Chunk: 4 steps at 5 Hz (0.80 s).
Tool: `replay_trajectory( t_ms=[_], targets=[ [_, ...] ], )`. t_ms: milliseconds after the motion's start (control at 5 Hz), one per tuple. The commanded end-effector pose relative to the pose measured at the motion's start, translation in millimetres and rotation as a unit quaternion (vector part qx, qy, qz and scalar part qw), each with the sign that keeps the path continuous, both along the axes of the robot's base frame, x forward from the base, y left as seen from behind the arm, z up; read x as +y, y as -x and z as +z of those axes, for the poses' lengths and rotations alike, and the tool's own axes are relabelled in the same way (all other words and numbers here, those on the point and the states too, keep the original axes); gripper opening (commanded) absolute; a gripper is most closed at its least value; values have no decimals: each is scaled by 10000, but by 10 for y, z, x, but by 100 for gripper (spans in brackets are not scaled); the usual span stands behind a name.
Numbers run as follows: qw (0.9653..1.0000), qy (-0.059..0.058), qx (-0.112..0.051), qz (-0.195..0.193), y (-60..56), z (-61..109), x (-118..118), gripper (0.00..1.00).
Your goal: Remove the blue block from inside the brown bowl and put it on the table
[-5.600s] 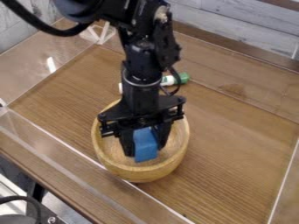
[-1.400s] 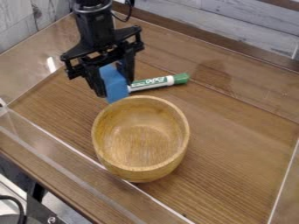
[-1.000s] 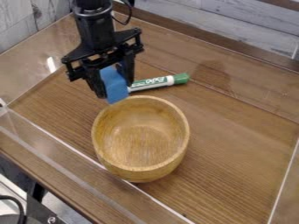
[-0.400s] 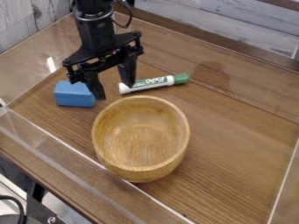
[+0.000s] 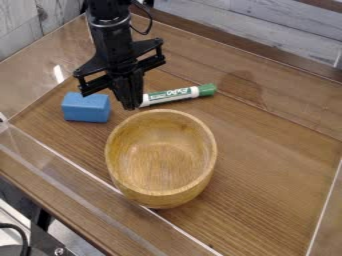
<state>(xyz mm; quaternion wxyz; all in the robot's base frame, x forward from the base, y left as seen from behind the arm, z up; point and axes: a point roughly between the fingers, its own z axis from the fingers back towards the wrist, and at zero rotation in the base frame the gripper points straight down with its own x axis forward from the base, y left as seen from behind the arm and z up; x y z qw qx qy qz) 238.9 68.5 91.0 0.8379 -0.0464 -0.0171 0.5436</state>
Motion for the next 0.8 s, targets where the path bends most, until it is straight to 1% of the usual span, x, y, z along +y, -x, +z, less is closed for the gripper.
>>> replay_trajectory(
  t_ms=[0, 600],
  targets=[
    [9997, -56, -237, -45, -82, 95, 29, 0],
    [9989, -49, -396, -240, -152, 118, 35, 0]
  ],
)
